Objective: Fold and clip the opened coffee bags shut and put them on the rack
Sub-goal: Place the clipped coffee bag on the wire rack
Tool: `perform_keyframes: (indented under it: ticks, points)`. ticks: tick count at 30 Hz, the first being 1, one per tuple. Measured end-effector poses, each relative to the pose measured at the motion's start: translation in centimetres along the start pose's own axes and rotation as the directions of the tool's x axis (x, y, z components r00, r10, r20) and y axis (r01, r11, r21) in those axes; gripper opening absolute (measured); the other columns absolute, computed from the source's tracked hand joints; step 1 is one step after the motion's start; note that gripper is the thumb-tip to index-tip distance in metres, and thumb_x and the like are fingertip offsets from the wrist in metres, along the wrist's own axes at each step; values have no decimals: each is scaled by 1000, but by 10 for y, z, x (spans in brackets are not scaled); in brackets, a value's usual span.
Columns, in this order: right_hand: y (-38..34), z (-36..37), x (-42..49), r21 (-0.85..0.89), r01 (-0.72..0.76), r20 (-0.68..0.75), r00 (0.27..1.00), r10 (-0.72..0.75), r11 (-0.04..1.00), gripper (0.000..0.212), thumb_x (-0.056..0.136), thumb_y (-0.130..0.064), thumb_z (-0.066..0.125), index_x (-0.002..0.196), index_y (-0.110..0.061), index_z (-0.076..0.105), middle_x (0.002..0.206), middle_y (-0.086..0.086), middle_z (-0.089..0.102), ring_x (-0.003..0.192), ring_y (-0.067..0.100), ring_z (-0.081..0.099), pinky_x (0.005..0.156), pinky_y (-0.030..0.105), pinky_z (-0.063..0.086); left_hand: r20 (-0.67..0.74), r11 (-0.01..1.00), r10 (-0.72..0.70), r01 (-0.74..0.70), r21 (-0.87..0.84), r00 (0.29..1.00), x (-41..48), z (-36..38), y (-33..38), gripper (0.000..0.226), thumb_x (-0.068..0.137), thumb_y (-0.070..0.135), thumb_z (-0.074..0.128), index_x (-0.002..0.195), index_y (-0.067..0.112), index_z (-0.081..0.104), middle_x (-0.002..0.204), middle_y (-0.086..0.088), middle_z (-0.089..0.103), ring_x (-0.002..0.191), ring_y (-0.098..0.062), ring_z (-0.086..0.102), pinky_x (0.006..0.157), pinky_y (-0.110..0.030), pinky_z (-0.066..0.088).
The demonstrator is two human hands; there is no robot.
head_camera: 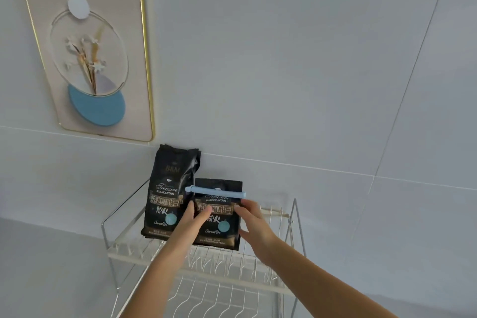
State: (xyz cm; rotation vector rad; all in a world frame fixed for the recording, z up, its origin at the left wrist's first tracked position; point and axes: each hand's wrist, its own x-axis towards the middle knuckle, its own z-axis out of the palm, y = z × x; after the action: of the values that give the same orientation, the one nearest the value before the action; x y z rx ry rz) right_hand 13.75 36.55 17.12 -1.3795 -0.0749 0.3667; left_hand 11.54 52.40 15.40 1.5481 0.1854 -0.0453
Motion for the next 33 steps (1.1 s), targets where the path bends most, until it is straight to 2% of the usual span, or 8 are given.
perform_keyframes:
  ticks: [5, 10, 15, 17, 21, 24, 28, 33]
  points:
    - [3, -9, 14, -15, -29, -29, 999, 29, 999, 30, 98, -22, 46, 124, -7, 43, 120, 12, 55, 97, 10, 56, 92, 39, 48, -7, 999, 40, -40, 13, 999, 6, 5, -4, 73, 86, 50, 50, 146, 27, 15, 151, -4, 30, 137, -23, 31, 115, -48, 23]
    - [1, -9, 8, -110, -4, -32, 999, 1, 994, 32, 98, -24, 45, 127, -12, 42, 106, -3, 56, 92, 4, 54, 85, 26, 46, -63, 993, 61, -54, 104, 996, -4, 15, -1, 70, 90, 52, 40, 147, 29, 6, 157, -3, 16, 142, -27, 20, 115, -54, 19]
    - [8, -20, -21, -411, 297, -13, 944, -331, 862, 30, 97, -19, 46, 125, -26, 41, 129, -8, 45, 113, -4, 51, 75, 7, 47, -161, 972, 208, -186, 142, 965, -36, 18, 8, 79, 79, 62, 32, 146, 34, 1, 158, 0, 11, 143, -22, 18, 116, -52, 18]
    - [4, -25, -36, -488, 407, 47, 896, -442, 772, 34, 95, -16, 48, 128, -25, 42, 129, -9, 45, 120, 4, 48, 94, 15, 44, -141, 941, 300, -269, 205, 944, -52, 23, 13, 80, 77, 64, 33, 145, 38, 0, 158, 8, 5, 143, -12, 11, 115, -44, 14]
    - [-1, -40, -68, -626, 539, 140, 789, -598, 564, 39, 94, -14, 51, 131, -20, 42, 139, -4, 45, 127, 6, 38, 103, 16, 28, -22, 840, 460, -428, 333, 887, -81, 48, 11, 73, 84, 59, 37, 144, 41, 0, 156, 21, -2, 139, 7, -1, 113, -31, 7]
    - [4, -60, -89, -694, 550, 149, 741, -655, 464, 40, 92, -14, 53, 130, -20, 44, 146, -1, 39, 137, 15, 30, 111, 31, 24, 14, 686, 599, -522, 507, 801, -102, 76, 2, 68, 91, 48, 43, 144, 41, 1, 157, 17, -4, 142, 1, -6, 118, -38, 6]
    - [25, -105, -119, -761, 482, 126, 767, -629, 435, 42, 95, -25, 49, 136, -25, 40, 153, -4, 30, 144, 16, 14, 116, 37, 16, 120, 433, 707, -561, 705, 697, -127, 123, -15, 69, 90, 49, 39, 143, 41, -3, 157, 10, -11, 144, -11, -13, 117, -48, 4]
    - [60, -179, -162, -805, 356, 39, 830, -557, 475, 41, 96, -33, 44, 136, -28, 37, 154, -6, 27, 145, 14, 11, 116, 38, 16, 235, 410, 577, -526, 745, 782, -147, 196, -58, 72, 92, 46, 40, 144, 36, -8, 156, 11, -17, 141, -8, -21, 117, -45, -4]
